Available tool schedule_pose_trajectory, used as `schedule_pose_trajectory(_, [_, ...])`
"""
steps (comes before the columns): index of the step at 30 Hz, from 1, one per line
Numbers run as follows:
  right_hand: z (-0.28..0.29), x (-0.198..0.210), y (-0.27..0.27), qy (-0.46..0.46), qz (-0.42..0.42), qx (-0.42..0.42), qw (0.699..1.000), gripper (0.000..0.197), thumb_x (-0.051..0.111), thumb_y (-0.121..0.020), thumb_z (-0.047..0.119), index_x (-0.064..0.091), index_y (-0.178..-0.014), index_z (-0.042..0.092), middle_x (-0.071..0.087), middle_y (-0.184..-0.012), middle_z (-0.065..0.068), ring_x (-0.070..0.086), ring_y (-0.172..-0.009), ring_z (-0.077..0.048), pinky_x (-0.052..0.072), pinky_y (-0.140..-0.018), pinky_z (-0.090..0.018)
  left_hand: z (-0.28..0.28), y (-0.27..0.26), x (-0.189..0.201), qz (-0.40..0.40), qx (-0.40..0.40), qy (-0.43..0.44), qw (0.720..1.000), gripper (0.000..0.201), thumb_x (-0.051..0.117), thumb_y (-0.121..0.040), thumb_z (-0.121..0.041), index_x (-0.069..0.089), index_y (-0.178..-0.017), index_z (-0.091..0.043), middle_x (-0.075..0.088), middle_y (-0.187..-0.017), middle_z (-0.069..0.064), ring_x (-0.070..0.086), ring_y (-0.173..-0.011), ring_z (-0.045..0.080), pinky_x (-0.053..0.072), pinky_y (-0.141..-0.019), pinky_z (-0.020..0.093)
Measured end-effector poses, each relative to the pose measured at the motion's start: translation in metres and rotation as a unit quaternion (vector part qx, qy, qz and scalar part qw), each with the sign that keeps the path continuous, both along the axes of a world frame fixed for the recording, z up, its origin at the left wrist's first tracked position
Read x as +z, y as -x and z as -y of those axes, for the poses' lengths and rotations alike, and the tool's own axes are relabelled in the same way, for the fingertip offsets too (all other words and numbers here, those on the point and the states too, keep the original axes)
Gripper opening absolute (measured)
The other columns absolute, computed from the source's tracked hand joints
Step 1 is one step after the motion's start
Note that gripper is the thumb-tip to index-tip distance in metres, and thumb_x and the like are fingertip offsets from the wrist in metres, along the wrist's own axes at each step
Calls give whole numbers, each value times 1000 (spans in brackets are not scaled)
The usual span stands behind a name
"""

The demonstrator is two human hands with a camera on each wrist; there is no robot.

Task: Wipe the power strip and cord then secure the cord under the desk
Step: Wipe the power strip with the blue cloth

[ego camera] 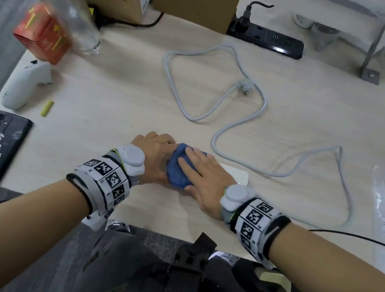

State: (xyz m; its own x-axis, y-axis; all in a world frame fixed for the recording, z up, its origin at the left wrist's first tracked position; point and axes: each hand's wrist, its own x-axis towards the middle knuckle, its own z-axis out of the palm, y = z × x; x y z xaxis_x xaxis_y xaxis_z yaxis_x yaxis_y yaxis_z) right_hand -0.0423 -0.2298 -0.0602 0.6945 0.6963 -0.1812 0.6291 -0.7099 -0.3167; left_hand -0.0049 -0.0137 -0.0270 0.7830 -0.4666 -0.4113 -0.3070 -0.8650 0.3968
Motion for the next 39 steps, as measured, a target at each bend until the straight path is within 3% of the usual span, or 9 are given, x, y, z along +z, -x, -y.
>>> schedule_pose_trajectory(3, [46,0,4,-20,26,9,999,56,37,-94,35,38,-143,8,37,-149,-19,37,-136,-38,29,-109,-52,-2,-6,0,-16,-10,-28,999,87,59,-56,-75,40,-132,-39,46,-128,-14,44,-110,19,39,-89,36])
schedule_pose_trajectory(7, [117,1,21,-31,53,-13,998,48,36,-98,23,31,-144,9,36,-149,-18,31,-137,-34,39,-104,-55,0,-8,1,-28,-20,-55,998,88,64,-63,-68,32,-138,-36,41,-134,-15,39,-118,16,35,-96,35])
schedule_pose_trajectory(12, [100,0,23,-39,52,1,998,70,67,-82,3,33,-143,8,35,-149,-21,26,-138,-37,28,-109,-56,1,-6,1,-27,-18,-56,998,87,66,-62,-67,34,-137,-37,42,-132,-15,38,-117,15,34,-96,35])
schedule_pose_trajectory(19, [-9,-5,7,-43,33,27,998,63,68,-80,8,46,-138,3,40,-147,-22,36,-135,-44,23,-108,-54,3,2,-1,10,16,-13,1000,68,60,-64,-60,47,-127,-38,50,-123,-13,48,-110,22,39,-85,37])
schedule_pose_trajectory(24, [67,-1,13,-45,25,21,998,56,54,-93,14,34,-145,10,31,-153,-14,25,-142,-33,24,-113,-50,0,-1,-3,-12,13,-22,1000,81,69,-58,-65,40,-129,-40,45,-127,-15,42,-113,17,38,-90,38])
schedule_pose_trajectory(28, [128,6,28,-33,50,0,998,58,58,-91,10,33,-144,9,36,-150,-16,25,-140,-32,25,-112,-47,-1,0,-7,-23,16,-21,999,83,70,-59,-64,38,-131,-39,44,-129,-16,41,-114,15,37,-91,37])
schedule_pose_trajectory(31, [101,3,26,-53,53,5,997,47,44,-93,14,37,-139,5,42,-144,-22,33,-135,-40,31,-109,-56,0,-2,-7,-25,12,-22,999,83,70,-60,-64,37,-132,-39,44,-128,-16,41,-113,15,36,-91,35])
schedule_pose_trajectory(35, [25,-8,12,-73,41,19,996,62,66,-80,3,44,-138,0,40,-145,-25,35,-134,-46,27,-108,-58,2,-3,-6,-15,8,-16,1000,81,69,-55,-67,41,-126,-41,46,-123,-16,45,-105,16,39,-85,34])
schedule_pose_trajectory(39, [-11,2,-1,-46,-5,38,998,59,61,-84,9,43,-140,1,33,-151,-22,26,-140,-42,20,-112,-53,1,0,-11,-6,15,7,1000,76,64,-55,-70,46,-124,-41,49,-119,-13,51,-98,20,41,-79,35])
